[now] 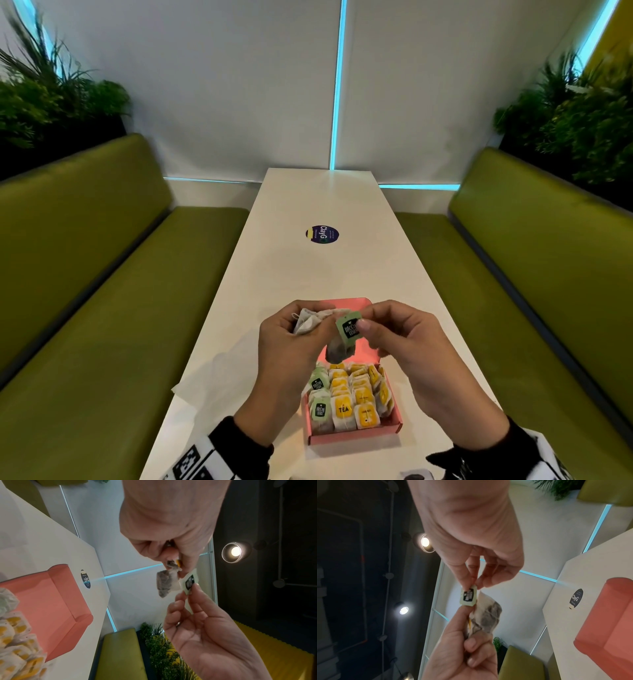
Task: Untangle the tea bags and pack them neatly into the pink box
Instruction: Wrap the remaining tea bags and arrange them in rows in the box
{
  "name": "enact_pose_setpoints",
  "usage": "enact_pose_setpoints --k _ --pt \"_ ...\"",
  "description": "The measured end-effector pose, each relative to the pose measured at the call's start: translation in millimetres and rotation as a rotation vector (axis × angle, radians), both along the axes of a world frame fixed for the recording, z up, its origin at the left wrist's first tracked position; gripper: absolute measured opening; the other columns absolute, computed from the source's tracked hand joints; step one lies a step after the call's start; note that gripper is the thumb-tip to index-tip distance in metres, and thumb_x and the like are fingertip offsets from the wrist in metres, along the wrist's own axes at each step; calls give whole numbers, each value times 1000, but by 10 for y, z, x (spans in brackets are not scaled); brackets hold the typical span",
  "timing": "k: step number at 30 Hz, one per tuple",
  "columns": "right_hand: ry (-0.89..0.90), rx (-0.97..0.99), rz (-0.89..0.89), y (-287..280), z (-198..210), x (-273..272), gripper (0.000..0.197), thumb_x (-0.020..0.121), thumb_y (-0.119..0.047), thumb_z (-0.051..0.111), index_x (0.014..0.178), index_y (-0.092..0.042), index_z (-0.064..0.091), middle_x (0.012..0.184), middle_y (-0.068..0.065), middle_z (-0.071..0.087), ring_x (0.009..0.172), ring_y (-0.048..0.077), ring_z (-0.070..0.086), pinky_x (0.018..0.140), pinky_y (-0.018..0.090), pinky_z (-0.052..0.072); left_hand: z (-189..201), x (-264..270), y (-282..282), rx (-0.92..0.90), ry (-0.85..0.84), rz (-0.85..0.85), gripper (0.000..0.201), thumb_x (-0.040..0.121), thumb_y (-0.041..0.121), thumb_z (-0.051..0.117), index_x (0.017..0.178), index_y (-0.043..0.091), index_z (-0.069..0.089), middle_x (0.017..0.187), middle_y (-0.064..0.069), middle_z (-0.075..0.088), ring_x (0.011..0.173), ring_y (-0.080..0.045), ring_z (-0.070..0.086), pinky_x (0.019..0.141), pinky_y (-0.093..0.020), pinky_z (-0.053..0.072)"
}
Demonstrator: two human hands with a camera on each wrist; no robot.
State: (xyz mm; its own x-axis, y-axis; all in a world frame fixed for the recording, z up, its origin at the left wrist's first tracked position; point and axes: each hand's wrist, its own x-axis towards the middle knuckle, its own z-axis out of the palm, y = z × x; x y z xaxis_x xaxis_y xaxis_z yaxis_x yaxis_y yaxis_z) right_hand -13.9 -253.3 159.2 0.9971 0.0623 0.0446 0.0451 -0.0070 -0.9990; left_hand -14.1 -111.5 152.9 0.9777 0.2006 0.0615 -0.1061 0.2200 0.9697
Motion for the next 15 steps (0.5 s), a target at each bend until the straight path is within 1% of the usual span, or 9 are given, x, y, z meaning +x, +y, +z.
enact_pose_setpoints --k 2,4,6,7,10,11,13,14,15 --pt "13 -19 -17 31 0 -14 11 80 -4 67 74 -14 69 62 0 64 53 8 52 49 17 42 2 -18 1 -12 -5 -16 6 74 -4 71 76 1 70 57 -3 65 39 -3 50 36 -11 34" --pt "19 -14 -45 63 -12 -20 7 78 -4 68 78 -10 66 59 1 63 51 9 52 47 17 41 7 -25 -5 -29 1 -28 6 77 -6 68 78 -1 69 52 -2 62 36 -4 46 35 -12 33" --pt "23 -15 -75 84 -33 -11 11 78 -3 70 85 -9 64 58 2 62 50 10 53 46 17 41 4 -19 -11 -49 23 -35 7 79 -7 65 78 -1 69 49 0 60 34 -4 44 34 -11 32" --pt "26 -20 -84 90 -38 -6 13 78 -3 70 87 -11 63 59 3 62 49 9 54 46 16 41 -7 -11 -8 -58 38 -39 9 80 -6 65 76 1 69 49 -1 60 34 -4 44 34 -11 31" --pt "33 -26 -80 109 -36 1 15 78 -4 70 89 -14 66 60 3 62 49 8 53 46 15 41 -54 11 21 -55 77 -64 19 80 4 68 66 17 71 55 -4 60 40 -9 43 36 -15 29" --pt "34 -29 -80 113 -35 4 13 78 -4 70 87 -13 68 61 4 62 49 8 53 46 15 41 -68 14 32 -56 85 -83 18 80 7 69 66 18 72 56 -6 59 42 -10 40 36 -16 28" --pt "32 -34 -91 117 -46 12 6 79 -6 70 81 -11 69 62 4 63 49 9 51 46 16 41 -70 12 55 -79 88 -125 9 77 17 69 69 17 72 54 -8 54 40 -9 33 36 -16 25" --pt "30 -38 -103 119 -58 19 4 79 -6 70 79 -10 68 61 4 63 49 9 51 46 16 41 -72 6 70 -85 81 -143 8 74 22 69 72 16 71 52 -7 52 38 -8 30 35 -16 25" --pt "30 -47 -116 120 -69 25 3 79 -7 70 78 -10 68 61 4 63 49 9 51 46 17 41 -76 1 82 -70 67 -157 13 72 27 68 74 14 71 51 -6 52 37 -8 29 35 -15 25"
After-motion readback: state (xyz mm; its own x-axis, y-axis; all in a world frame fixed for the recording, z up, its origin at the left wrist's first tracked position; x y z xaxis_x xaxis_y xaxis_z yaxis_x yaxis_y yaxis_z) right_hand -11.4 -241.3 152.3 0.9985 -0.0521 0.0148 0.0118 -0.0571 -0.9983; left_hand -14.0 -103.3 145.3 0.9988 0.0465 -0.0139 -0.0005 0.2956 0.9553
